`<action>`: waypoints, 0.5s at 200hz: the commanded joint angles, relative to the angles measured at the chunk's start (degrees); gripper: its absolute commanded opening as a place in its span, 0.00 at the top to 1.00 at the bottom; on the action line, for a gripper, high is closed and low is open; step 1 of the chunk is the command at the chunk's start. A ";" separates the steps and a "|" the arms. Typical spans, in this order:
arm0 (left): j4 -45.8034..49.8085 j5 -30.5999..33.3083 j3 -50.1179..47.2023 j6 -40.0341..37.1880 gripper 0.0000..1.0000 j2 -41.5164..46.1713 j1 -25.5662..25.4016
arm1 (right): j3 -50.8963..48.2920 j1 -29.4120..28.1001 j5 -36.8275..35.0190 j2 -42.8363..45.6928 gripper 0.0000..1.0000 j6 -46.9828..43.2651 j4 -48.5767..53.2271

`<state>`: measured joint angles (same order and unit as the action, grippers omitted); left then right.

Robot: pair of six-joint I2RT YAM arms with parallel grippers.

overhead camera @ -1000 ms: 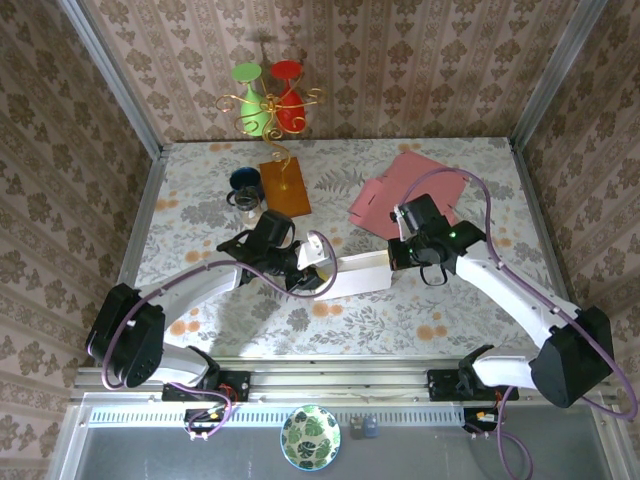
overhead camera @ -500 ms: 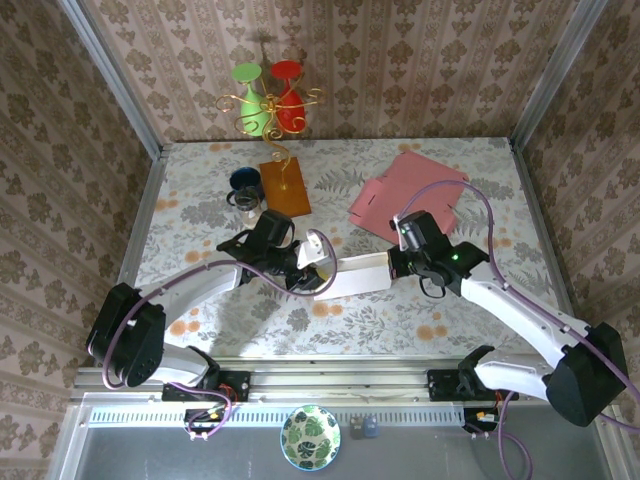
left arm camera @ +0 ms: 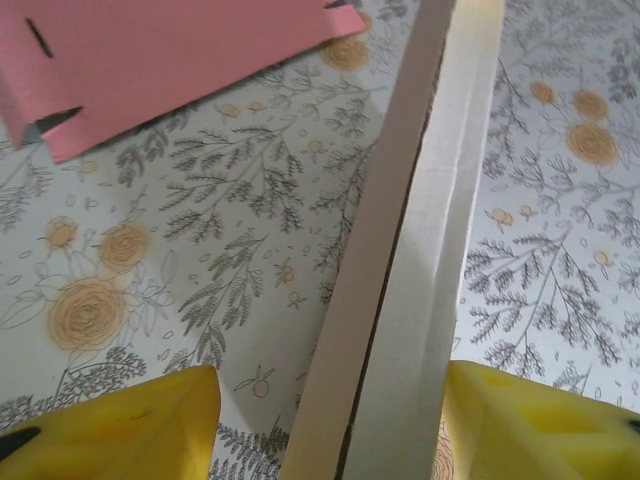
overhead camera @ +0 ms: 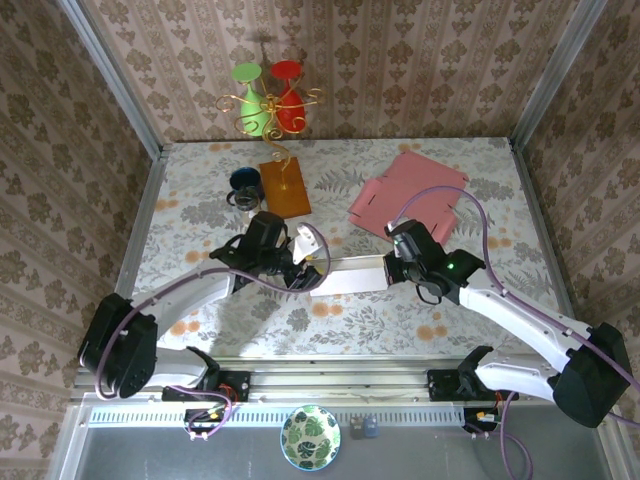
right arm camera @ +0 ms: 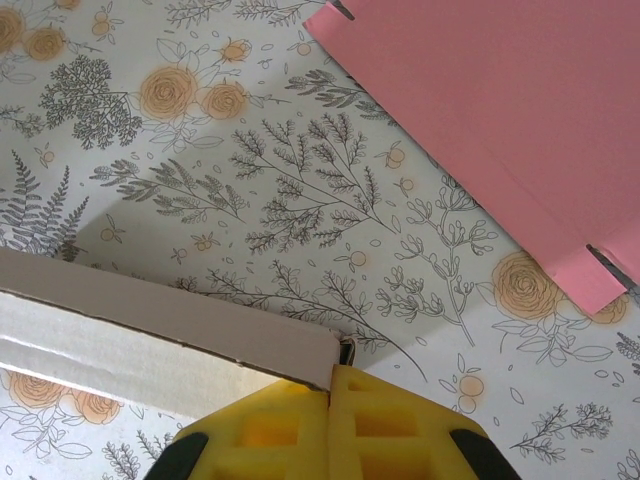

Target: Fold the paper box

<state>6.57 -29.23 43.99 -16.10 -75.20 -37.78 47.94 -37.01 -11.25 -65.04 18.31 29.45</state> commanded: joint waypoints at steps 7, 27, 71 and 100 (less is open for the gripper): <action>-4.78 4.54 -1.43 7.53 0.38 3.81 0.48 | -0.71 -1.60 -2.06 -1.41 1.00 1.91 2.53; -3.07 7.97 -0.01 12.40 0.39 6.08 0.65 | 0.10 -2.15 -2.69 -1.76 1.00 2.60 2.95; 12.31 12.70 7.26 28.71 0.53 9.31 3.50 | 1.30 -2.45 -3.28 -2.04 1.00 3.44 3.86; 23.56 10.50 11.73 28.40 0.59 8.01 3.60 | 1.62 -2.42 -3.34 -2.11 1.00 3.99 4.08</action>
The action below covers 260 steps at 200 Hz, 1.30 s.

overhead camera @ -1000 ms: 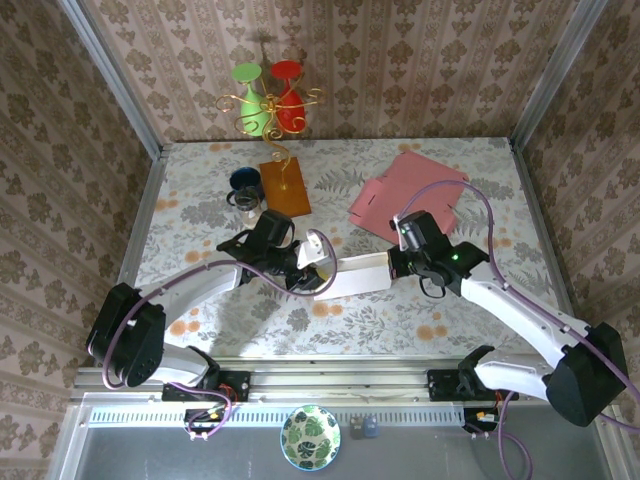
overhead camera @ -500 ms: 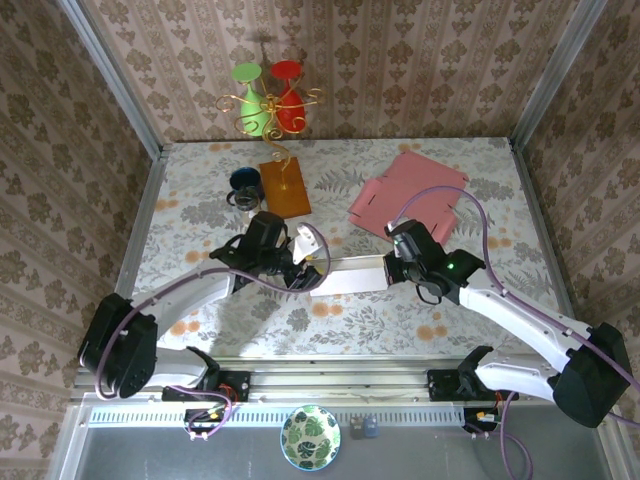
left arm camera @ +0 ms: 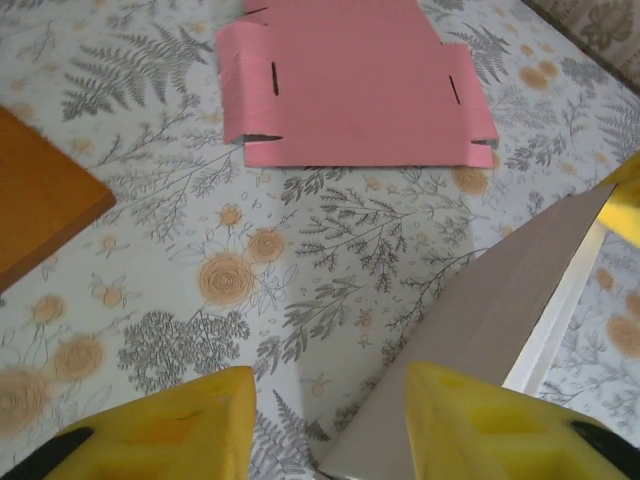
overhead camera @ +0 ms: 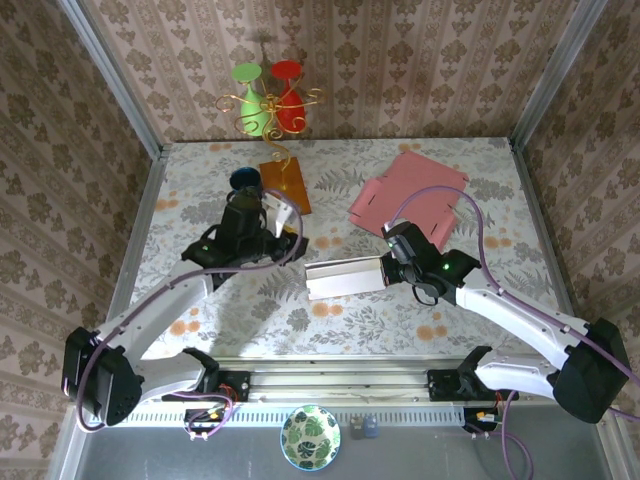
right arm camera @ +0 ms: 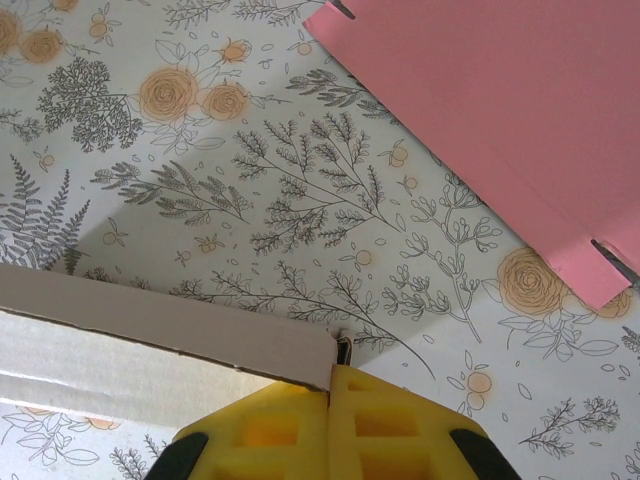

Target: Fold the paper box

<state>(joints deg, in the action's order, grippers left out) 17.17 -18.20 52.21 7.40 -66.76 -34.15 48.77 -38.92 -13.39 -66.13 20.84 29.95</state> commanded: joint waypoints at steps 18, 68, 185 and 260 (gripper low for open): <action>15.68 -2.22 4.63 4.91 0.60 -0.80 -0.19 | 1.03 -0.50 -1.12 -1.06 1.00 1.53 3.84; 22.66 -0.14 8.41 1.98 0.59 -3.90 -5.39 | 1.41 -0.56 -0.67 -1.69 1.00 2.15 4.50; 23.99 4.22 10.86 1.89 0.71 -8.47 -6.87 | 1.27 -0.58 -0.40 -1.39 1.00 2.28 4.71; 23.98 4.13 11.00 2.36 0.85 -9.17 -7.36 | 1.45 -0.57 -0.39 -1.93 1.00 2.41 4.41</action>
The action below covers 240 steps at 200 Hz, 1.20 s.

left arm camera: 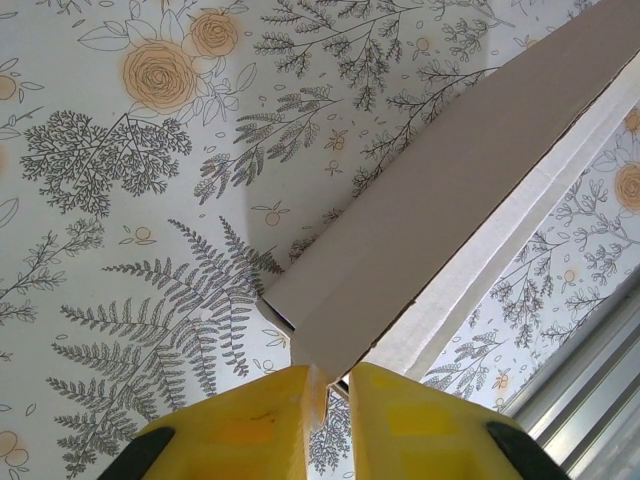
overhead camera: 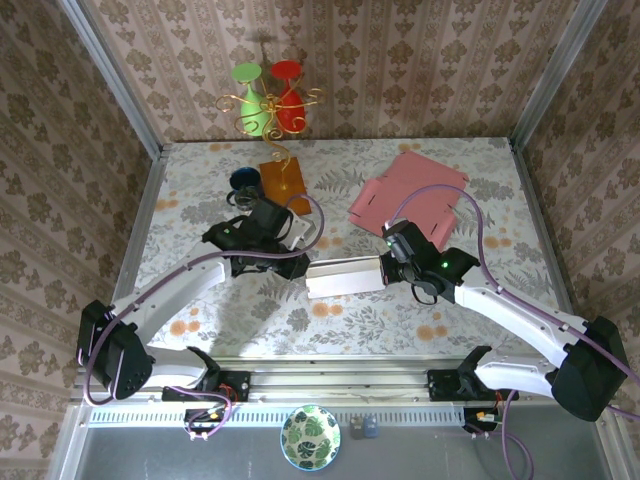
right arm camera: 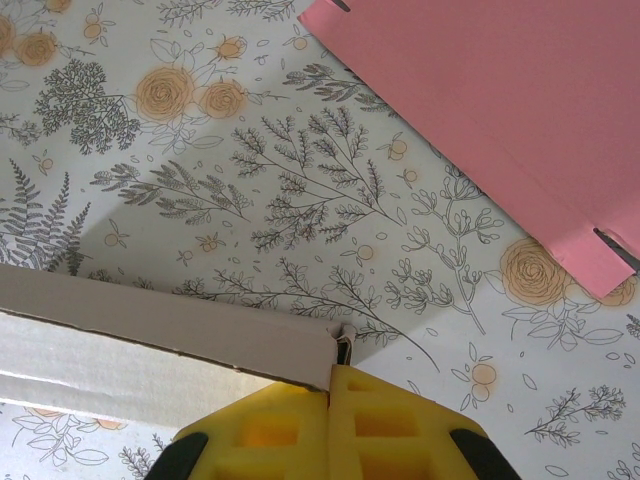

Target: Fold the paper box

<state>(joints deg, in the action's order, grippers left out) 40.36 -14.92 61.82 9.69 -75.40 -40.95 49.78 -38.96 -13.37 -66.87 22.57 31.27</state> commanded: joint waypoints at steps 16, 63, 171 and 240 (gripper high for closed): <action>1.14 0.85 1.77 0.38 0.89 -0.84 -0.72 | 0.50 -0.55 -0.69 -1.40 1.00 0.85 3.29; 3.11 -0.58 3.86 5.32 0.96 -2.42 -1.38 | 1.51 -0.72 -2.33 -1.99 1.00 3.05 3.88; 5.09 -0.47 4.06 23.04 1.00 -3.09 -3.07 | 1.72 -2.95 -6.37 -2.30 1.00 8.80 4.73; 9.07 -2.34 6.54 28.58 1.00 -4.47 -2.41 | 1.73 -3.84 -7.14 -3.00 1.00 9.69 4.87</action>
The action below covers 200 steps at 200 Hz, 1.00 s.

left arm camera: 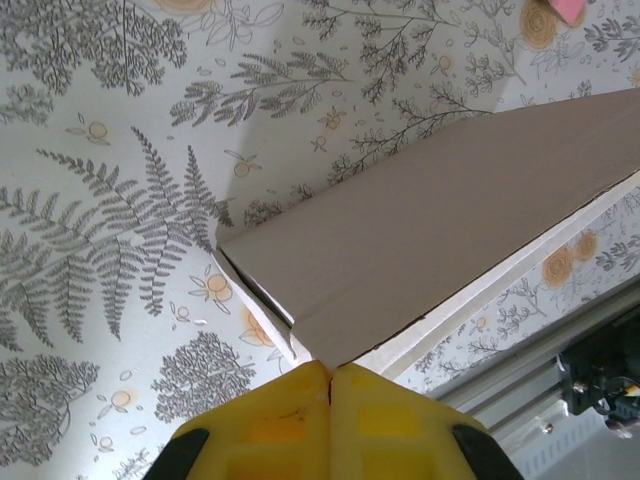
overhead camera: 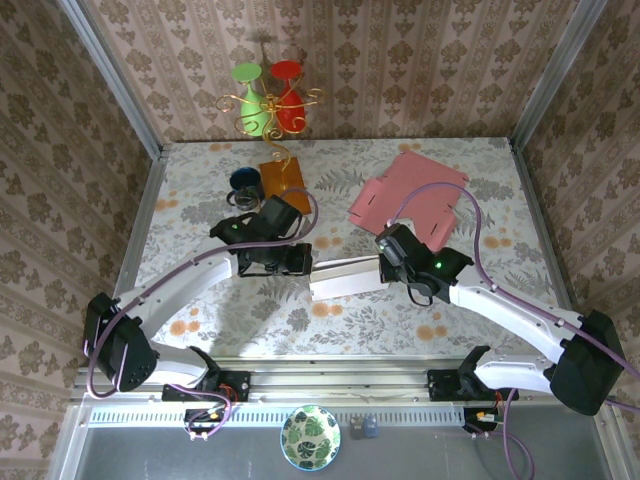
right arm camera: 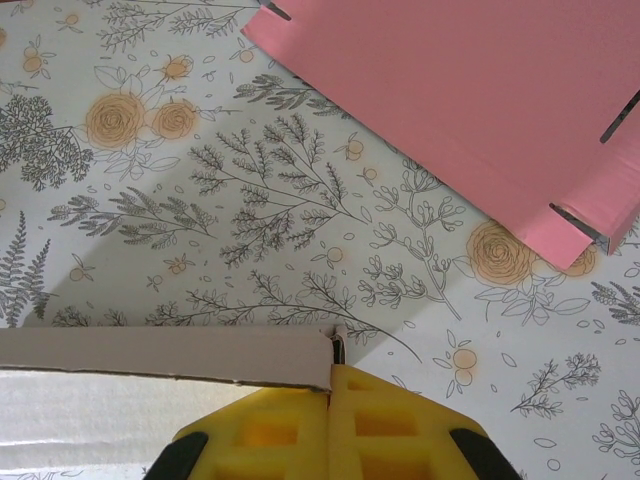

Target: Fold the paper box

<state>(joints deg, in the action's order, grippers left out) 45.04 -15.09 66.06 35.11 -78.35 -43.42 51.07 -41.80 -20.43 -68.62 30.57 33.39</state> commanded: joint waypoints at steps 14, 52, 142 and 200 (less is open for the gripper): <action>6.31 -3.40 3.45 3.38 1.00 -2.36 0.54 | 0.34 -1.03 -0.23 -1.34 1.00 1.68 2.78; 7.49 -5.12 4.22 3.85 1.00 -3.61 0.87 | 0.34 -1.07 -0.36 -1.43 1.00 2.02 2.86; 4.24 -4.18 0.49 2.73 1.00 -3.01 0.57 | 0.26 -1.17 -0.31 -1.69 1.00 2.26 2.65; 3.82 -2.45 -1.44 1.45 1.00 -2.52 -0.42 | -0.14 -1.14 -0.44 -1.60 1.00 1.69 2.04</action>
<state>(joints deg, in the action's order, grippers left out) 47.27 -18.26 67.09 37.69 -79.77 -42.72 51.07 -42.17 -21.12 -68.86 31.73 33.23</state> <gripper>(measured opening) 0.051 0.066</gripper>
